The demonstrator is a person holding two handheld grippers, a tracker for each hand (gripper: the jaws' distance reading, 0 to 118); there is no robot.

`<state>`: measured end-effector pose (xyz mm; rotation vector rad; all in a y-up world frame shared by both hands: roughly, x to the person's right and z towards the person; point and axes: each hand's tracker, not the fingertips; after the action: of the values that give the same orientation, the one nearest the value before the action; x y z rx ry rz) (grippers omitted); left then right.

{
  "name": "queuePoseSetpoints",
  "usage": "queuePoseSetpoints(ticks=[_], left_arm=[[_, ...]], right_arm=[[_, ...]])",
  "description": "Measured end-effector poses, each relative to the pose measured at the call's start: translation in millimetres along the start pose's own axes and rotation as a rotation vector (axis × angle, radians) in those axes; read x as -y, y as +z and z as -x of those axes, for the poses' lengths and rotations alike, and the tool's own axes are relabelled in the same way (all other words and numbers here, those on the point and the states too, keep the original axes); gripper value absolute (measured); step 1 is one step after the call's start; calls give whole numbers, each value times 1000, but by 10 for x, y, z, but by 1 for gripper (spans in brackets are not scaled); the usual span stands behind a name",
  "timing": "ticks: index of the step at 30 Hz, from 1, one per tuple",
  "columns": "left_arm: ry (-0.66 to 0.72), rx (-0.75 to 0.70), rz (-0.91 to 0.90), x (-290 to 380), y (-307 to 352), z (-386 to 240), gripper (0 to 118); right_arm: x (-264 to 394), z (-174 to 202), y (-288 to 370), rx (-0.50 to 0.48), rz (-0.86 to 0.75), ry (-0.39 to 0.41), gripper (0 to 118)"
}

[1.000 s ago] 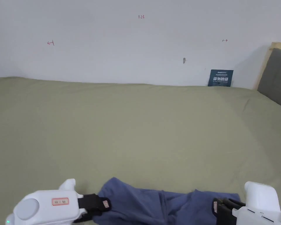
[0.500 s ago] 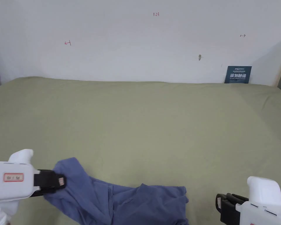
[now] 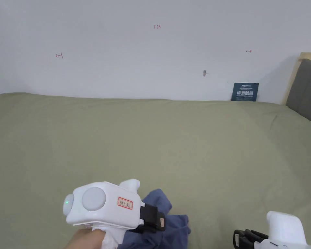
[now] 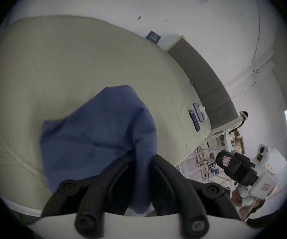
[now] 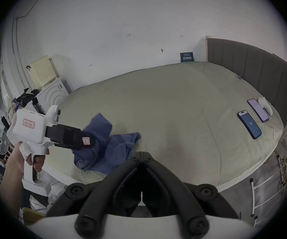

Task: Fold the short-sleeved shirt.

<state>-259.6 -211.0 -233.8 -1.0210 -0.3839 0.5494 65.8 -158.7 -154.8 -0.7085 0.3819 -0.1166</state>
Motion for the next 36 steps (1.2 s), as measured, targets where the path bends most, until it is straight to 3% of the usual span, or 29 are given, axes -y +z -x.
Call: queuePoseSetpoints(ticks=[3,5,7,8,9,11,17,21,25,30,33,36], left_arm=[[52,143,-39,12,19,136,54],[50,159,-77,-13,80,174,54],[28,91,-131,120,163,39,46],[33,59,-149,113,159,57,28],[42,43,-158,111,128,91,0],[78,8,-194,61,17,179,0],[209,92,-73,281,-622,493,0],[275,173,-17,576,-1088,508,0],[403,295,-77,755,-1216,444,0],[313,318,-129,629,-766,307,0],[274,333,-238,448,-104,490,0],[240,87,-277,360,626,740,0]], right_arm=[[22,-8,-23,2,4,8,1],[25,7,-59,5,12,23,1],[31,20,-121,14,19,43,1],[35,16,-139,11,20,46,1],[38,15,-139,5,20,46,1],[40,27,-129,-4,22,42,1],[31,0,-80,-7,13,40,1],[-19,24,-17,0,-3,43,1],[-57,65,-10,0,-16,55,1],[-135,81,-134,-12,-4,76,1],[-270,90,-351,-110,-2,92,1],[-357,155,-824,-360,110,56,1]])
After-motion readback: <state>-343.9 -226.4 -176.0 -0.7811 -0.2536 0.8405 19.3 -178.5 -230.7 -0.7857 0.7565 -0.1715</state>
